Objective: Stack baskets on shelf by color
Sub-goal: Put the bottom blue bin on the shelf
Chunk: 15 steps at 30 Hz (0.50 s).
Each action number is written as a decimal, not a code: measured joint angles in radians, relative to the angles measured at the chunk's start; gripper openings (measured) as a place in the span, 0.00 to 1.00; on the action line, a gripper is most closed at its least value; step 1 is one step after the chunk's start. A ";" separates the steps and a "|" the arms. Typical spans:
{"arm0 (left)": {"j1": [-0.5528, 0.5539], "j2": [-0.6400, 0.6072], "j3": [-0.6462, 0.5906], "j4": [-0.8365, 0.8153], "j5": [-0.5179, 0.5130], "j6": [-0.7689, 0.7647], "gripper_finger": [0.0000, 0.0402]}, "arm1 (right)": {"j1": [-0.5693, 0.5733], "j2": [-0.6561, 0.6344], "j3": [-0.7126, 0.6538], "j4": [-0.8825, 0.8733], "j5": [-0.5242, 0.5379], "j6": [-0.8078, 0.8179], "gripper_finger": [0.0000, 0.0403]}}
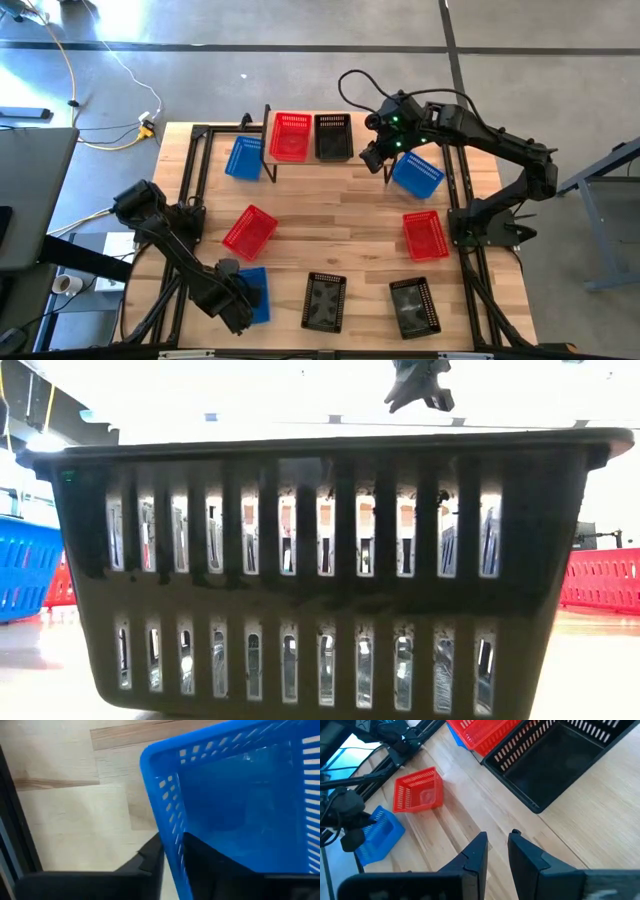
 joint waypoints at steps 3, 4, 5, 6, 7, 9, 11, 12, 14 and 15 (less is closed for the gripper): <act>0.000 -0.001 0.000 0.001 0.000 0.003 0.02 | 0.000 0.000 0.000 0.000 0.000 -0.004 0.16; 0.000 -0.001 0.000 0.002 0.000 0.003 0.02 | 0.000 0.000 0.000 0.000 0.000 -0.004 0.16; 0.000 -0.001 0.000 0.004 0.000 0.003 0.02 | 0.000 0.000 0.000 0.000 0.000 -0.004 0.16; 0.000 -0.005 0.000 0.005 -0.001 0.005 0.03 | 0.000 0.000 0.000 0.000 0.000 -0.004 0.16; 0.000 -0.008 0.000 0.011 -0.002 0.005 0.03 | 0.000 0.000 0.000 0.000 0.000 -0.004 0.16; 0.000 -0.010 0.013 0.010 -0.009 0.006 0.02 | 0.000 0.000 0.000 0.000 0.000 -0.004 0.16; 0.000 -0.010 0.044 -0.005 -0.032 0.007 0.01 | 0.000 0.000 0.000 0.000 -0.001 -0.005 0.16; 0.000 -0.010 0.063 -0.015 -0.045 0.007 0.01 | 0.000 0.000 0.000 0.000 -0.006 -0.013 0.16; 0.000 -0.010 0.102 -0.037 -0.069 0.012 0.01 | 0.000 0.000 0.000 0.000 -0.037 -0.029 0.16; 0.000 -0.010 0.123 -0.051 -0.086 0.013 0.01 | 0.001 0.000 0.000 0.000 -0.052 -0.031 0.16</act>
